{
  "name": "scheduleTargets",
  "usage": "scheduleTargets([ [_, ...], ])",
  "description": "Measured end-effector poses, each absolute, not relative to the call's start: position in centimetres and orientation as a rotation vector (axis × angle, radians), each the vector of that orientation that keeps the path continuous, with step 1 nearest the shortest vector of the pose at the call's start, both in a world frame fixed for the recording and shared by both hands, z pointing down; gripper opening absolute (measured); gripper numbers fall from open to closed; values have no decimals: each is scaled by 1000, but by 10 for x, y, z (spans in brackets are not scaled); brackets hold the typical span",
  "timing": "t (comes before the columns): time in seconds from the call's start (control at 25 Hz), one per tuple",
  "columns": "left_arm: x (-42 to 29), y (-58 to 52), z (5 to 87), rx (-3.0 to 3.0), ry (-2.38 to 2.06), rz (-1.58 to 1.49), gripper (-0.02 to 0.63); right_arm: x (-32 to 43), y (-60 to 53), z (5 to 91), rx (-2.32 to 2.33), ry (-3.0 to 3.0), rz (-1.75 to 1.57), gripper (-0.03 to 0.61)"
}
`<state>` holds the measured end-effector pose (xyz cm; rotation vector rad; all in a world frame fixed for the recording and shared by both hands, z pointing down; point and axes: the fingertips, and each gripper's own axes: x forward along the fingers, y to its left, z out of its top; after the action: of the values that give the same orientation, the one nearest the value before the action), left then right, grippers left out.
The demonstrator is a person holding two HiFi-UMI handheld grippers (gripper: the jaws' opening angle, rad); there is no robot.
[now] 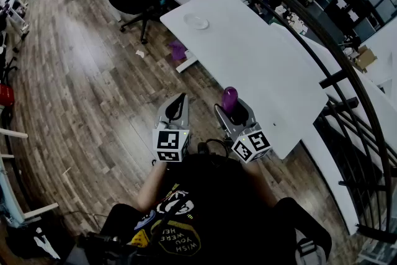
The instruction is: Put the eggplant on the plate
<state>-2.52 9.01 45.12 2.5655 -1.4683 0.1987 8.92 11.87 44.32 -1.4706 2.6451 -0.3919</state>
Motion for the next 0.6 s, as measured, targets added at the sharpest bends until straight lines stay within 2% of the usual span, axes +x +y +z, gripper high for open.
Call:
scheduleTargets([
  [0.6,-53,85,458,2546,-1455,210,6,64,113,451,-1423,2634,-483,238],
])
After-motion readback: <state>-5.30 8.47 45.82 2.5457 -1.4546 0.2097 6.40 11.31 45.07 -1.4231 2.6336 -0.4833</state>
